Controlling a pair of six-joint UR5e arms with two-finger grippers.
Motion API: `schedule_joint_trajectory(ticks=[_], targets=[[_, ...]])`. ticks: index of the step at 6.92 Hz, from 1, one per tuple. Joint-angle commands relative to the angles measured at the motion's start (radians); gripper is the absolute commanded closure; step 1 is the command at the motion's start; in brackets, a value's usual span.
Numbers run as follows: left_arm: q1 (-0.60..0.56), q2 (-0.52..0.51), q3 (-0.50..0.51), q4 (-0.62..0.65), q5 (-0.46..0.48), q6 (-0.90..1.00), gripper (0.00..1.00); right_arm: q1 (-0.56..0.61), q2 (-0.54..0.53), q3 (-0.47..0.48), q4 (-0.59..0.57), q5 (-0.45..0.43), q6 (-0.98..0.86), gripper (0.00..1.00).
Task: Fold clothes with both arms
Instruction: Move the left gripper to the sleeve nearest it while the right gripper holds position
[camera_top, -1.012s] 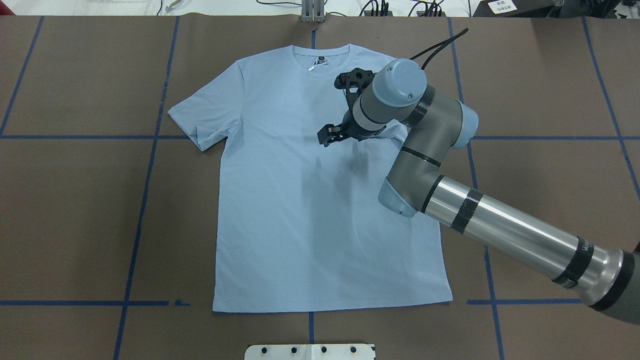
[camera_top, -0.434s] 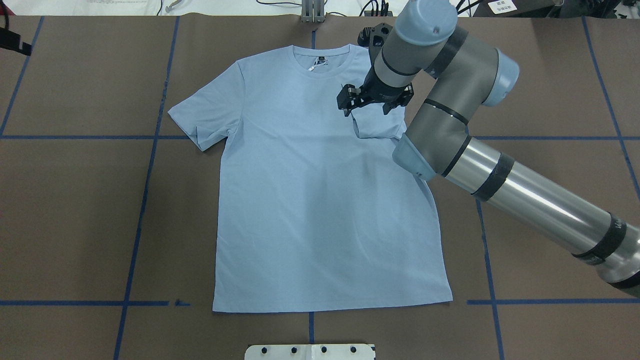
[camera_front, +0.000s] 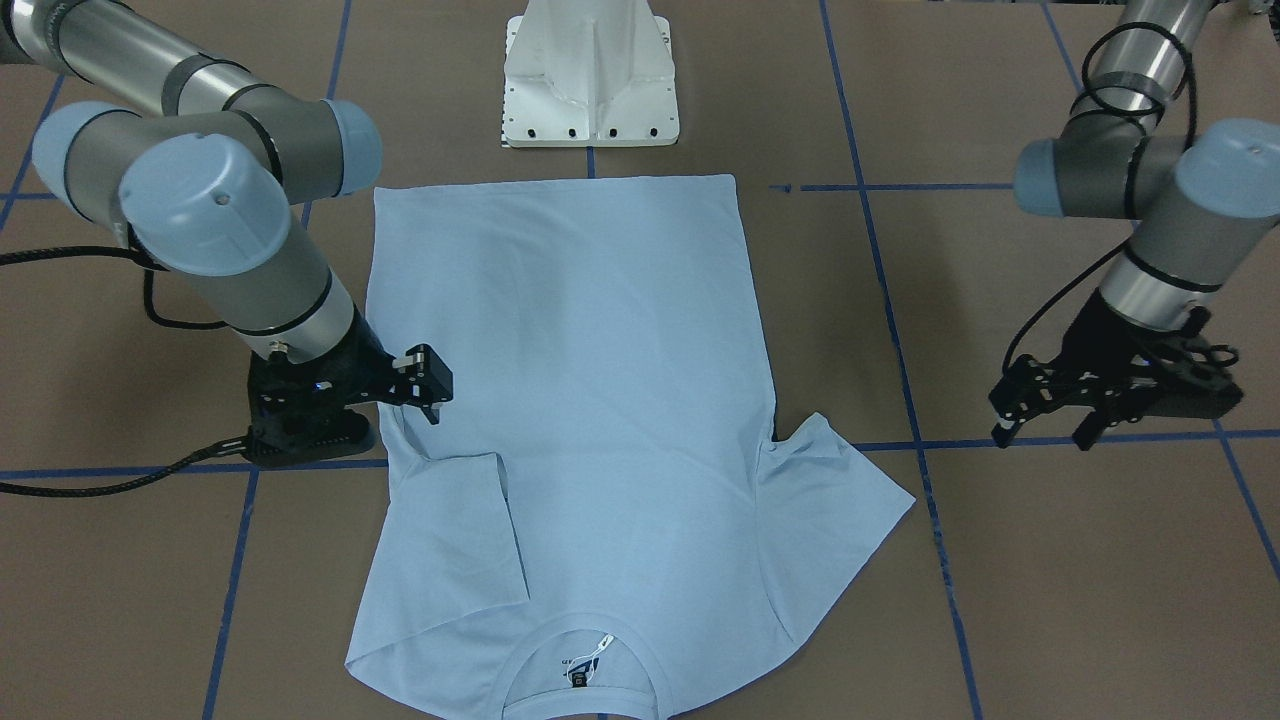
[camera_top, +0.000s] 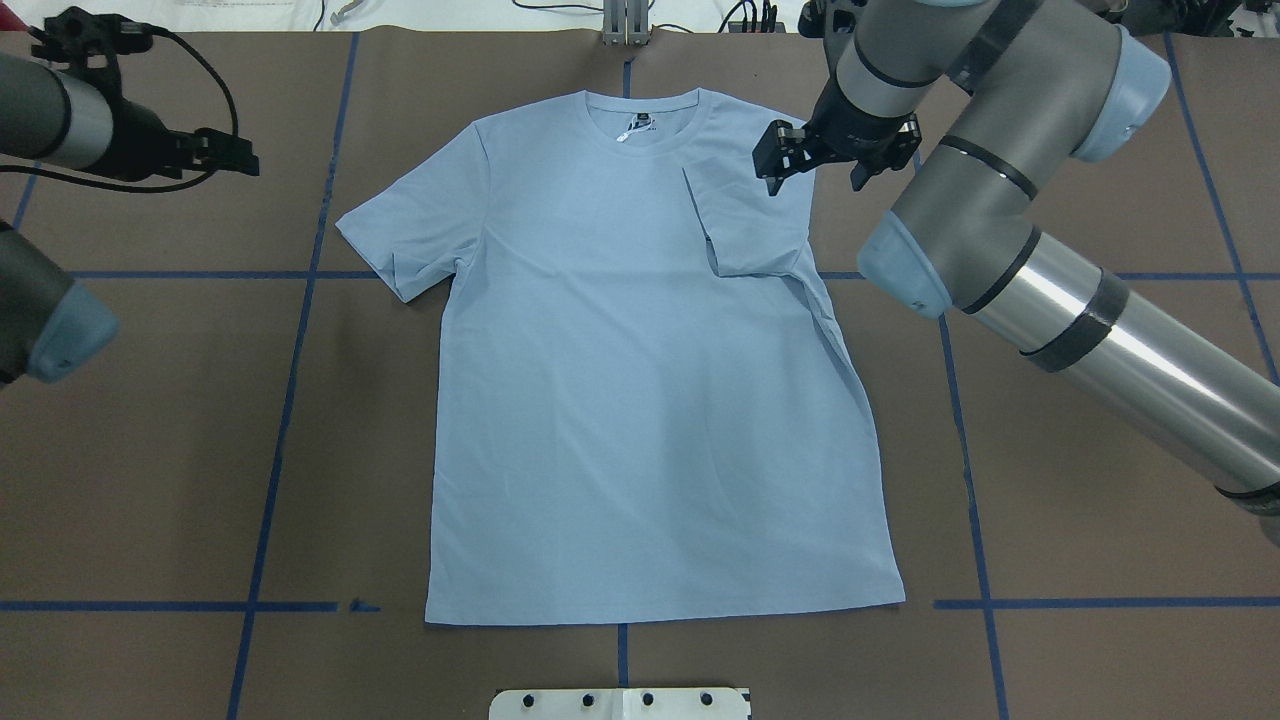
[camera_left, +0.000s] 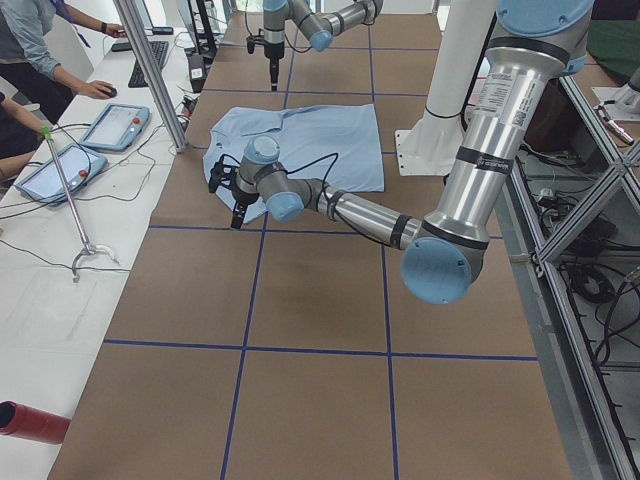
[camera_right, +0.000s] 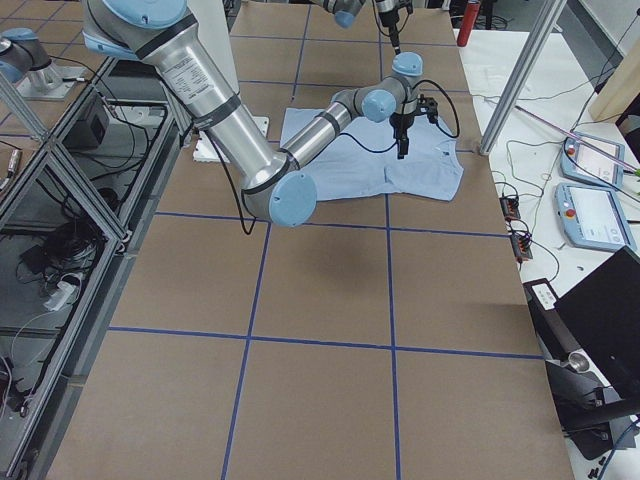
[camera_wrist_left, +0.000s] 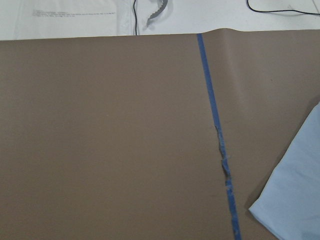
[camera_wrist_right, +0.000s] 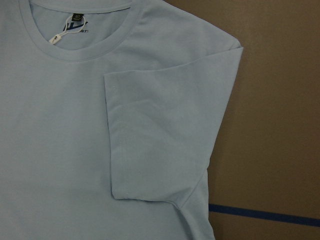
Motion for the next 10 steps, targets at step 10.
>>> schedule_joint_trajectory(ticks=[10], targets=[[0.195,-0.165,0.300,-0.134,0.218,-0.182,0.35,0.042,-0.051,0.051,-0.031,0.049,-0.070,0.00]])
